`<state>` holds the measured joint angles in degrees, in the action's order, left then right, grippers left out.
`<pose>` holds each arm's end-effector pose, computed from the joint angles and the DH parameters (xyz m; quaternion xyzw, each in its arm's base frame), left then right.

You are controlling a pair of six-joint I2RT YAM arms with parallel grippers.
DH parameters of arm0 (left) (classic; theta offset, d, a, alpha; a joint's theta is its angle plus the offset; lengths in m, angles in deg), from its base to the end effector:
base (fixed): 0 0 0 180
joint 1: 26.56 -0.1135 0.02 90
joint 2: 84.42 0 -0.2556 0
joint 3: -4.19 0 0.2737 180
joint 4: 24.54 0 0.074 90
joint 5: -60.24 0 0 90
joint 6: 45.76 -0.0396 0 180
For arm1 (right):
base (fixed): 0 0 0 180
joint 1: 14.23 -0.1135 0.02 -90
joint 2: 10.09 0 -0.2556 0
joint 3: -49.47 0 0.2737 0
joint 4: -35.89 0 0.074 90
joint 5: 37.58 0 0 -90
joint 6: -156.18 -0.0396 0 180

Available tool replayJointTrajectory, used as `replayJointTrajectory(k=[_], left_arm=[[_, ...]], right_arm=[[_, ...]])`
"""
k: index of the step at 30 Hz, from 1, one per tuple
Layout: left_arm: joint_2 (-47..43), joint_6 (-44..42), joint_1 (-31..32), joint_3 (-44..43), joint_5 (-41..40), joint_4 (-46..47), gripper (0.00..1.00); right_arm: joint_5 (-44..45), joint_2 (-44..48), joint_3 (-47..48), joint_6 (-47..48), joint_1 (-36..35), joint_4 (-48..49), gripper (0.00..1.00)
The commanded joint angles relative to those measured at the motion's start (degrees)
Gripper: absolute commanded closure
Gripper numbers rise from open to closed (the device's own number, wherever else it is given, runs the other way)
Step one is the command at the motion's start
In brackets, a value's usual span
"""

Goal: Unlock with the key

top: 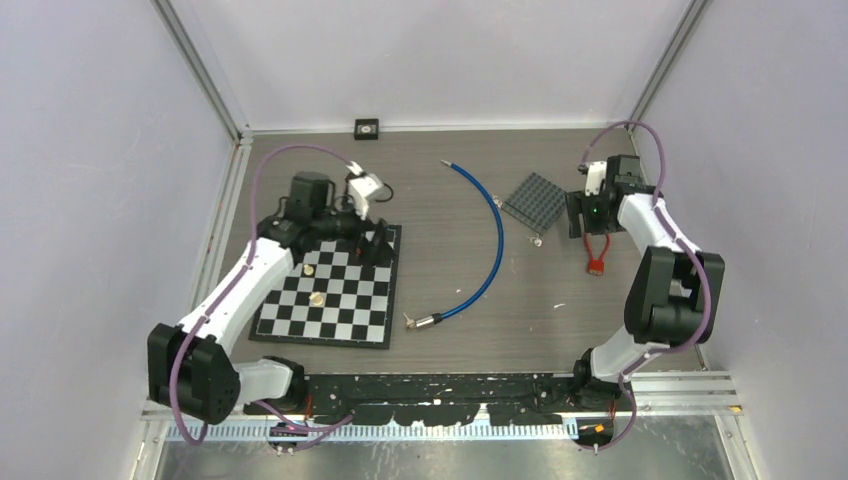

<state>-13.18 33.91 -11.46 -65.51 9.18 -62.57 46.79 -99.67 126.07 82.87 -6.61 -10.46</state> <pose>0.2756 -0.1001 0.2814 0.3263 0.8008 -0.3180 0.3888 0.3402 -0.0416 0.2101 -0.0891 0.9592 -0.0093 0.2682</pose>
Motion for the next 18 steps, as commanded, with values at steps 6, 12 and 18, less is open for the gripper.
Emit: replayJointTrajectory(k=[6,12,18], left_arm=[[5.6,-7.9,13.1,-3.2,-5.5,-6.3,0.01],[8.0,-8.4,15.7,-2.8,-5.9,-5.4,0.01],[12.6,-9.5,22.6,-3.1,-9.5,-5.8,0.01]], right_arm=[[2.3,-10.4,6.7,5.9,4.1,-1.9,0.34],[2.4,-16.2,9.9,7.5,4.1,-4.2,0.52],[1.4,-18.4,8.2,8.4,4.1,-4.8,0.67]])
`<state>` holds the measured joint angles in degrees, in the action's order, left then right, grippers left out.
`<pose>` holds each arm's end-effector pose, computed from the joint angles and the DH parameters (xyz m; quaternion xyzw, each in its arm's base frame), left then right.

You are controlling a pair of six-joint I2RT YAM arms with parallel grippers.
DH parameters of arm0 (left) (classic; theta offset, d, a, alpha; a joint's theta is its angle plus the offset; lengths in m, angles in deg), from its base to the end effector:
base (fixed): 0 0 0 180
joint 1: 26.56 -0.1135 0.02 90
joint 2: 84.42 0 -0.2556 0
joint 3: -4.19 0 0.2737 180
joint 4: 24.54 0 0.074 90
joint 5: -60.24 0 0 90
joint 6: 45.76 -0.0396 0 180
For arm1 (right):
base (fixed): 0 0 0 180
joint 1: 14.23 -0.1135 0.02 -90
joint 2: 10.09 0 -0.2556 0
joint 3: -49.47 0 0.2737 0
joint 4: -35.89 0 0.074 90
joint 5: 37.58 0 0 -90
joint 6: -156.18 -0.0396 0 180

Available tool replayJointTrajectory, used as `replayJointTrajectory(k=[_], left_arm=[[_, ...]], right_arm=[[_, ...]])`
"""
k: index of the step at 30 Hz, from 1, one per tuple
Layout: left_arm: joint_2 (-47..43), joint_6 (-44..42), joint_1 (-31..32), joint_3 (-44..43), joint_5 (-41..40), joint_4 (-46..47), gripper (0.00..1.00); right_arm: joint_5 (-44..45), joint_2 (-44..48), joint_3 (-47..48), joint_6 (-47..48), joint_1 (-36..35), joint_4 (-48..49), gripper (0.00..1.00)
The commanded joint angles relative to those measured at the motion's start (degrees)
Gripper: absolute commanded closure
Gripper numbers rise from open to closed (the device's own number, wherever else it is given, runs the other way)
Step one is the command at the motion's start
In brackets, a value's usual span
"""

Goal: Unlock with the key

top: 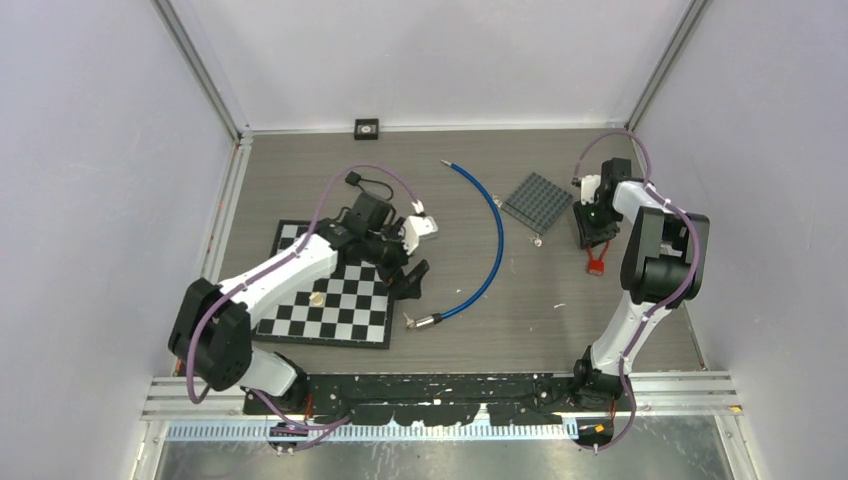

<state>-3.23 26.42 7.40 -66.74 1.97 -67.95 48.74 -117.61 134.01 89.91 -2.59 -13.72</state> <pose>0.2488 -0.1927 0.2306 0.4758 0.7850 -0.2993 0.2604 0.3755 -0.0748 0.1421 -0.1089 0.9820 -0.0157 0.1538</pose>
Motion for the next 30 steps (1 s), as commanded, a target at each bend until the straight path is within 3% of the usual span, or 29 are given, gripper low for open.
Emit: replayJointTrajectory(k=[1,4,9,15,21,26,30], left_arm=[[3.4,-2.2,4.9,-1.9,-2.8,-0.5,0.01],[6.5,-2.2,7.7,-2.5,-3.5,-0.5,0.01],[10.4,-3.0,13.7,-3.6,-4.5,-1.5,0.01],[14.2,-3.5,19.4,-3.1,-11.0,-0.6,0.01],[19.6,-2.4,21.2,-5.7,-21.9,0.0,0.31],[19.9,-1.3,21.2,-6.1,-26.2,0.8,0.5],[18.7,-1.2,21.2,-6.2,-27.0,-1.7,0.59]], right_arm=[[-0.5,-0.5,-0.1,1.7,0.1,-1.7,0.69],[-0.1,-0.5,-1.8,2.7,0.1,-2.2,0.75],[-3.1,2.4,-4.1,4.6,0.0,-5.5,0.98],[-7.7,9.5,-8.2,6.7,-2.6,-9.8,1.0],[-6.9,16.2,-14.4,8.7,-11.5,-9.6,0.99],[-8.4,18.3,-14.8,7.0,-15.5,-9.8,1.0],[-9.3,18.8,-14.7,7.2,-15.7,-10.5,1.0]])
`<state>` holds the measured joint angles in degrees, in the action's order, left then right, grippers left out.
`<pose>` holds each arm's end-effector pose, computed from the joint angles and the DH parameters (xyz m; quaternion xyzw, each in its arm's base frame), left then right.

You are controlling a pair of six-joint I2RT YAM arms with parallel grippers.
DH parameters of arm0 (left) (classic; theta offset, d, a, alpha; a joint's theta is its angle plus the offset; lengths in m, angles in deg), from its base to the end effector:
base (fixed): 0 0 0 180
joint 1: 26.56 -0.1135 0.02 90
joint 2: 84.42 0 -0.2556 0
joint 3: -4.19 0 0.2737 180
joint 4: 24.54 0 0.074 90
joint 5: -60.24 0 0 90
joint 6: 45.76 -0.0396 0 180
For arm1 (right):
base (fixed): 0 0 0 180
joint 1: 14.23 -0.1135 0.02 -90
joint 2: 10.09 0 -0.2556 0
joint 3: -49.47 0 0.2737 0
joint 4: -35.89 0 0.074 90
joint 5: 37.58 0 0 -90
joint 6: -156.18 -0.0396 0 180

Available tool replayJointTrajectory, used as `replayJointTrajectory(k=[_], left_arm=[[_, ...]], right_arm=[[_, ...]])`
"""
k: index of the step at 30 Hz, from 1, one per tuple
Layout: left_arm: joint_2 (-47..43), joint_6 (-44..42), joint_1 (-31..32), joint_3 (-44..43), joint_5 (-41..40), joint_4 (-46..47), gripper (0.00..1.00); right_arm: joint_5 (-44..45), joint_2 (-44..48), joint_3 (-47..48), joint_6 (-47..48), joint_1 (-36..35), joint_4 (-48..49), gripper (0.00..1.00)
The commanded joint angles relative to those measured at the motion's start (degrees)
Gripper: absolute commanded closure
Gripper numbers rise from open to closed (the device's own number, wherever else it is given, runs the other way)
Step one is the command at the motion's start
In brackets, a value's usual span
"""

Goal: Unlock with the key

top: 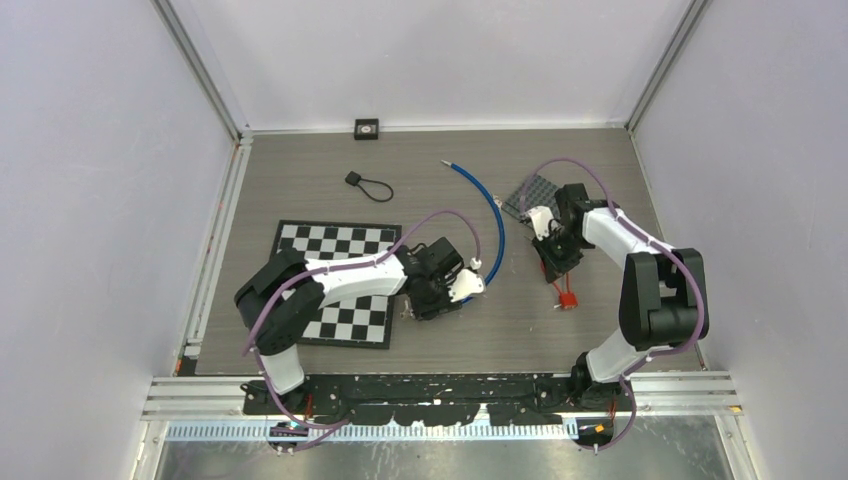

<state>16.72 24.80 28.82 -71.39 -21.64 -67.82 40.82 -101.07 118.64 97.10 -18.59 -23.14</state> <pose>0.1983 -0.2971 0.1406 0.6060 0.7709 -0.1227 0.1527 0.2950 0.0305 0.1560 -0.3082 0.9426 0.0798 0.1005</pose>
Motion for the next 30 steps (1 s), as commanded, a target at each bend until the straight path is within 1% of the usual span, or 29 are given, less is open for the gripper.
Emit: replayJointTrajectory(k=[1,6,12,15,20,22,26,29,30], left_arm=[[-1.7,0.4,-0.3,-1.6,-3.7,-2.5,0.61],[-3.7,1.1,-1.0,-1.2,-6.4,-5.1,0.7],[-5.2,2.0,-3.0,1.4,-7.2,-6.6,0.79],[-6.0,2.1,-3.5,2.7,-6.9,-6.8,0.81],[-5.9,2.0,-4.2,3.4,-7.3,-7.3,0.8],[-5.6,2.0,-4.5,3.4,-7.2,-7.8,0.8],[-6.0,1.4,-4.5,3.9,-4.4,-8.5,0.79],[-6.2,1.3,-4.6,4.2,-4.5,-8.2,0.74],[-6.4,1.5,-4.6,4.3,-4.6,-7.9,0.69]], right_arm=[[-1.8,2.4,0.7,0.2,0.4,-1.4,1.0],[-3.5,3.1,0.9,1.7,-2.2,-3.4,1.0],[-4.1,3.3,0.2,2.2,-9.2,-3.3,1.0],[-4.9,2.8,0.1,3.1,-13.2,-3.4,1.0],[-5.5,0.9,0.6,4.0,-19.8,-3.3,0.99],[-5.1,-0.2,1.2,4.0,-20.7,-3.2,1.0],[-6.4,-1.7,2.3,4.5,-21.7,-3.6,1.0],[-6.9,-1.4,2.0,5.0,-23.8,-3.3,1.0],[-6.9,-1.1,1.8,5.2,-24.5,-3.3,0.99]])
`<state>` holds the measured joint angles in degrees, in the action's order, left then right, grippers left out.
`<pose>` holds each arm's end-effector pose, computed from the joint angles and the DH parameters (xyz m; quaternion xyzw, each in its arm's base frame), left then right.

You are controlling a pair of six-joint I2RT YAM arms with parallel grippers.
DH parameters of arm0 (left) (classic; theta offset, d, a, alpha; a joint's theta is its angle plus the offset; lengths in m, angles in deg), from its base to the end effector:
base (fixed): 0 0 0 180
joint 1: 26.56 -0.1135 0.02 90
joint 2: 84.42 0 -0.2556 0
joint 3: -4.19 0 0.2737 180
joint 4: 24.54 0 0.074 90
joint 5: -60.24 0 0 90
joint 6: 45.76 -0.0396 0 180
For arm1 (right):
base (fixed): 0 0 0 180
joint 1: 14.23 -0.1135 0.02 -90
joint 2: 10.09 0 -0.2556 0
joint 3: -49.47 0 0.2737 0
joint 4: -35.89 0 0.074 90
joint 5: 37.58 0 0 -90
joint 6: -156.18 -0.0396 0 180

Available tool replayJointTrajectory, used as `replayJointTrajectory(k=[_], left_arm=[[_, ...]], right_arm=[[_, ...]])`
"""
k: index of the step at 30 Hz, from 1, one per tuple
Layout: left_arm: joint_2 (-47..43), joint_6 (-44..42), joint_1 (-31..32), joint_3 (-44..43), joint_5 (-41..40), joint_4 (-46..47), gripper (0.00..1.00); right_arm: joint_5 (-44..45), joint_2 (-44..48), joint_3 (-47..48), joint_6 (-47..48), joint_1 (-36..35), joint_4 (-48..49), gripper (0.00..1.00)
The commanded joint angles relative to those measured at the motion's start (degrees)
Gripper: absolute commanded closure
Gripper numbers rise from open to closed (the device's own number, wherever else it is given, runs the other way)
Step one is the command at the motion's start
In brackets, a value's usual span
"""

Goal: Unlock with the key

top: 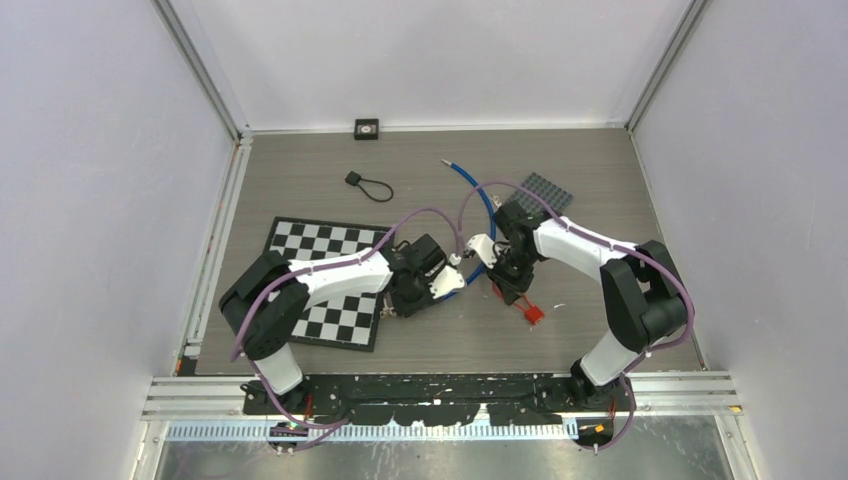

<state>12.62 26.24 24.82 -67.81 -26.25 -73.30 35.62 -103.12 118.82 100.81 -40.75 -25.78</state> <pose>0.2047 -0.2601 0.1423 0.5667 0.8112 -0.0695 0.1262 0.2573 0.1412 0.1473 -0.5079 0.8480 0.1428 0.0504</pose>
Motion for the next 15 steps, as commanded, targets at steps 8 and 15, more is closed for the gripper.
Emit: replayJointTrajectory(k=[8,15], left_arm=[[-8.1,0.8,-2.9,1.2,1.5,0.6,0.3],[-17.9,-1.9,-7.2,5.5,3.0,1.9,0.06]], right_arm=[[0.1,3.1,0.5,1.6,-9.8,1.6,1.0],[1.7,1.8,2.0,0.1,-14.0,3.8,0.87]])
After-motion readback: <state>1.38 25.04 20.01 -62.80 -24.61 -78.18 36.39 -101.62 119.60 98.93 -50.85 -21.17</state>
